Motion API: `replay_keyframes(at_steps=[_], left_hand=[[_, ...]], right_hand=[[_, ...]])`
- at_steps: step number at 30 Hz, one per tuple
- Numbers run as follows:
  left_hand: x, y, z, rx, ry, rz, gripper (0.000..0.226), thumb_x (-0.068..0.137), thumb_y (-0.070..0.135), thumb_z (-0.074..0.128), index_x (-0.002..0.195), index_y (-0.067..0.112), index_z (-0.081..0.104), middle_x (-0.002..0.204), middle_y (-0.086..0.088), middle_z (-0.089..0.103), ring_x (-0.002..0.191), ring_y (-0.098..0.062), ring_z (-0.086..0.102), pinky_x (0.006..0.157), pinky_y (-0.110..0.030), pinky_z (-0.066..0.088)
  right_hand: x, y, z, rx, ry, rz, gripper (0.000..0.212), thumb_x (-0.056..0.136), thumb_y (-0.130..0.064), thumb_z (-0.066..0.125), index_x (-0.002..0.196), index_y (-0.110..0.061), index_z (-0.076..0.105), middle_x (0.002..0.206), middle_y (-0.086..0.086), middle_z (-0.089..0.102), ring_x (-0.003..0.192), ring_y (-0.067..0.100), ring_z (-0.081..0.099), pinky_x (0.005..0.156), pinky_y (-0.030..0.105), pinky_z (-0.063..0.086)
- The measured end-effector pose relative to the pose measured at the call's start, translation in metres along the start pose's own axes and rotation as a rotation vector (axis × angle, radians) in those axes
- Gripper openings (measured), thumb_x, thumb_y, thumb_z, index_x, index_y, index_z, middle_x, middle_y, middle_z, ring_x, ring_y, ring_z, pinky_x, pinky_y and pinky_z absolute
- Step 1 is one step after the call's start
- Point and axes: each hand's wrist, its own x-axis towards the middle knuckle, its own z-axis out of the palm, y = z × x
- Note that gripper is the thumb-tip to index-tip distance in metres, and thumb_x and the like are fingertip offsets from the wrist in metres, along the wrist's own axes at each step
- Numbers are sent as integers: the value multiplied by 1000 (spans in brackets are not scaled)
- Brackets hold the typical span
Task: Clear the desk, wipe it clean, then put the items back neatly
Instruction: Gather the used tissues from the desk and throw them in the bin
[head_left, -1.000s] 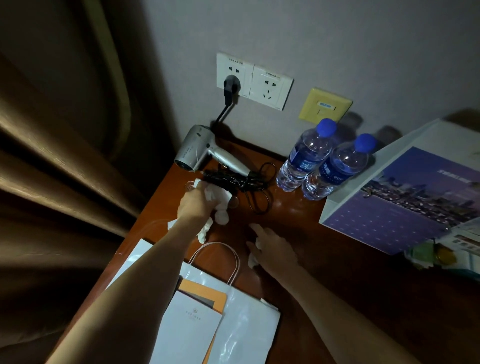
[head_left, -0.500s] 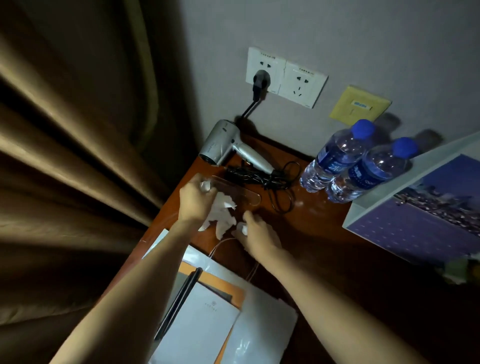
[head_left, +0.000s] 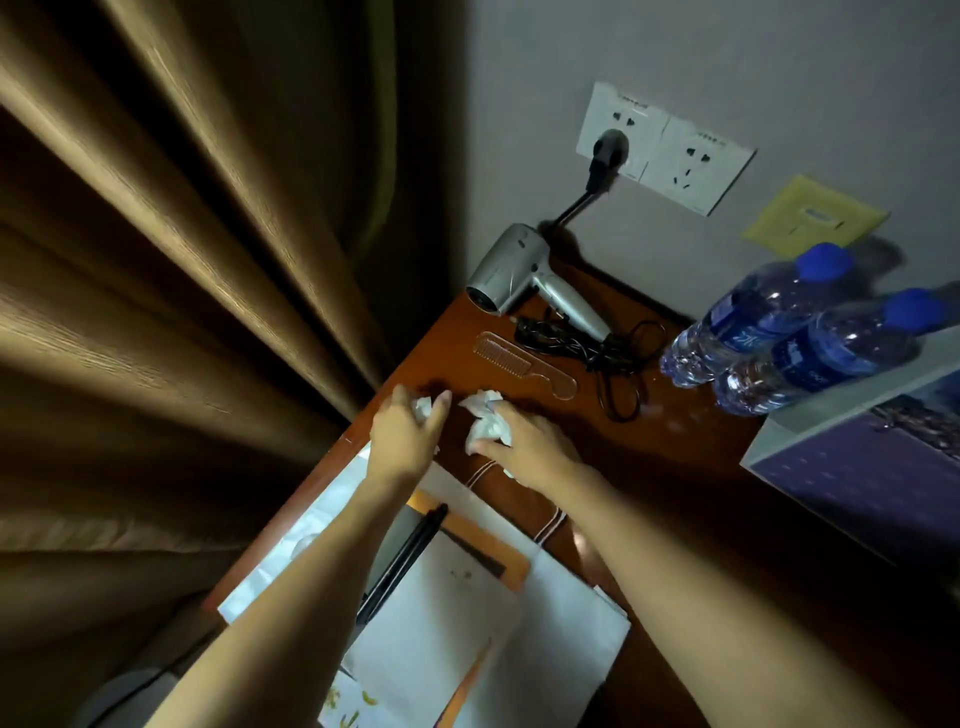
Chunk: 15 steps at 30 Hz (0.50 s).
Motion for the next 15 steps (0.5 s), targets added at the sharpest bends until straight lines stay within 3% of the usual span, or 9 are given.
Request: replay_keyframes(at_steps=[6,10,15], left_hand=[[-16,-3,3,-13,10,-73,55,93,37,55,133,3,37,133,-18,48,119,-32,50,93,-35,43],[-21,-5,8,78,-1,-73,46,96,31,53,133,5,42,137,-17,34,114,-35,53,95,-34,45],[-21,-12,14,114,28,-24,36,97,13,51,130,3,42,136,-19,31,110,-39,54,94,-35,47]], right_hand=[[-1,0,10,-136,76,-11,47,94,-41,54,135,-21,43,132,11,48,114,31,54,80,32,45],[-16,12,8,-69,193,-61,34,93,-25,57,124,-12,53,136,9,45,112,28,54,74,21,37],[-36,28,0,33,283,-76,32,90,-13,61,120,-12,50,125,7,59,113,24,58,79,22,46]])
